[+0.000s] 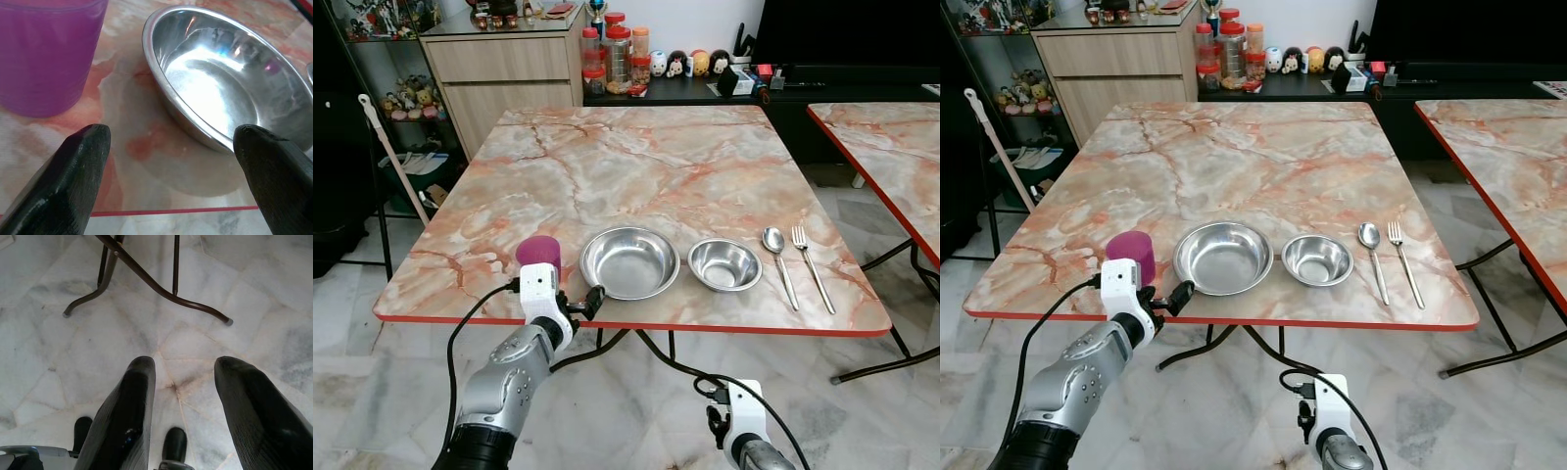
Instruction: Setting the table
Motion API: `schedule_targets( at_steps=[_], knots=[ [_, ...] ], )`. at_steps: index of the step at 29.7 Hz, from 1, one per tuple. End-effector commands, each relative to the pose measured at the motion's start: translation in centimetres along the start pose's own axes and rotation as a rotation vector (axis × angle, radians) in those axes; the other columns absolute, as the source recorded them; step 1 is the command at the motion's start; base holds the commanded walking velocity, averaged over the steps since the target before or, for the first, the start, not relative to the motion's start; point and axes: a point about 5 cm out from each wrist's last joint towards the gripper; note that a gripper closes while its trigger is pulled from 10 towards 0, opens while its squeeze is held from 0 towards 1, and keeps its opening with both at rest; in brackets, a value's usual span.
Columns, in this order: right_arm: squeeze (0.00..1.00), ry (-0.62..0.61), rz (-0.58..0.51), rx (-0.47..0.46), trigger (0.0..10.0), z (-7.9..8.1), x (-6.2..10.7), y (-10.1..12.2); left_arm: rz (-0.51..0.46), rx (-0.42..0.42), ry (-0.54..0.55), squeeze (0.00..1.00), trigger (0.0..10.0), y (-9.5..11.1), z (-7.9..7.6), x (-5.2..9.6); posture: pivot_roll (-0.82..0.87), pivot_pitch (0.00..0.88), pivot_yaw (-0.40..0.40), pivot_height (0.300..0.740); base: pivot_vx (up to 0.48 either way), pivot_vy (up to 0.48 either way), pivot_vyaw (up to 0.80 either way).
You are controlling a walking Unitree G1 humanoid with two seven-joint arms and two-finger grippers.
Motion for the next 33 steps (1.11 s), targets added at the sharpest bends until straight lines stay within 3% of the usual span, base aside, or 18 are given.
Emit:
schedule_targets(
  at_steps=[1,17,26,33],
  knots=[
    [0.00,-0.005,-0.016,-0.010,10.0,0.1,-0.1,0.4,0.016,0.004,0.013,0.00,10.0,0.0,0.1,-0.2,0.11,0.000,0.011,0.740,0.000,0.000,0.00],
    [0.00,-0.010,-0.010,-0.020,10.0,0.0,0.0,0.2,0.034,0.110,0.091,0.00,10.0,1.3,-0.7,-1.0,0.11,0.000,0.017,0.740,0.000,0.000,0.00],
    [0.00,-0.011,-0.005,-0.025,10.0,0.1,0.0,0.0,0.046,0.102,0.134,0.00,10.0,2.2,-0.9,-1.1,0.12,0.000,0.025,0.740,0.000,0.000,0.00],
    [0.00,-0.009,-0.004,-0.027,10.0,0.3,0.0,-0.1,0.050,0.109,0.095,0.00,10.0,2.7,-2.1,-1.4,0.12,0.000,0.030,0.740,0.000,0.000,0.00]
  ],
)
Point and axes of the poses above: a point about 5 cm out from each wrist's last joint towards the gripper, its own x axis pointing back from the gripper into the wrist, its own y axis along the axis of the wrist's last joint, z = x × y, and after that the axes turned 7 degrees about -x, right-handed
